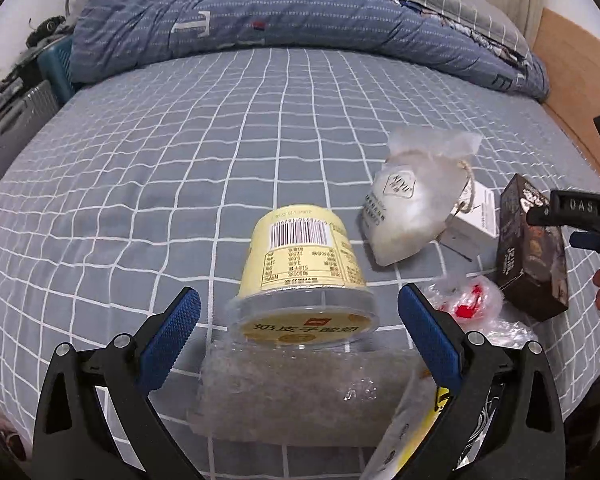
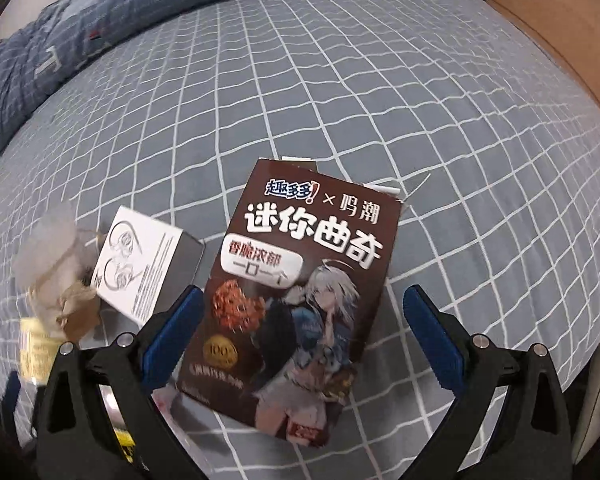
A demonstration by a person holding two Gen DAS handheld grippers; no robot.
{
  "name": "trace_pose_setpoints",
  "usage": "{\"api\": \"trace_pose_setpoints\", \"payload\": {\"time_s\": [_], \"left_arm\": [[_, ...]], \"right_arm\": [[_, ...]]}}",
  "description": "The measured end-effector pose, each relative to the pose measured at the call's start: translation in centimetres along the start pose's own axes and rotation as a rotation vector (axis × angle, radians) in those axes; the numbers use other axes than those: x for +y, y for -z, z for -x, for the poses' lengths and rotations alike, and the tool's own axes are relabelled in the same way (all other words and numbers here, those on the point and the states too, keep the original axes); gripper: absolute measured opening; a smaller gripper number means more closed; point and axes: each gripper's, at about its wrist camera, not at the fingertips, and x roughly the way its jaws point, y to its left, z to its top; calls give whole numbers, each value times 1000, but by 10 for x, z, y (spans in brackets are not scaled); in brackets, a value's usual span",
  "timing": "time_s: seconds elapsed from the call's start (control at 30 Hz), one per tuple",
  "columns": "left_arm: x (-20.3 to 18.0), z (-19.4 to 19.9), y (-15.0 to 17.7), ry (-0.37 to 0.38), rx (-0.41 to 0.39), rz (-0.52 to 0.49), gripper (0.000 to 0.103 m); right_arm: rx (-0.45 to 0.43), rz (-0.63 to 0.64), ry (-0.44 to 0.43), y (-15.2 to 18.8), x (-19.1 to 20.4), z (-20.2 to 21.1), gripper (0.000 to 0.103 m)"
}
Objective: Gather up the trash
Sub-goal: 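Grasp the yellow yogurt cup with the left tool while the right tool grasps the brown snack box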
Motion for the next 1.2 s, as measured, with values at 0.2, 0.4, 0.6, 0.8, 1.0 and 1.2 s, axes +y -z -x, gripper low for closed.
{"api": "trace_pose_setpoints", "payload": {"time_s": [0.2,0.4,0.6,0.8,1.0,1.2], "left_arm": [[1,-8,2,-21,23,2,97],[6,-10,1,-12,13,13,97],[6,-20,1,37,33,43,89],[3,-21,2,43,32,45,85],[5,-17,0,39,21,52,85],[7,-2,-5,33,-23,47,85]], "right_arm": [[4,14,65,-1,13,-11,96],[8,8,109,-1,14,-19,96],[37,-8,83,0,10,-27,96],[20,-11,66,3,7,-28,95],[-8,3,57,8,8,-16,94],[-75,42,58,17,15,9,94]]}}
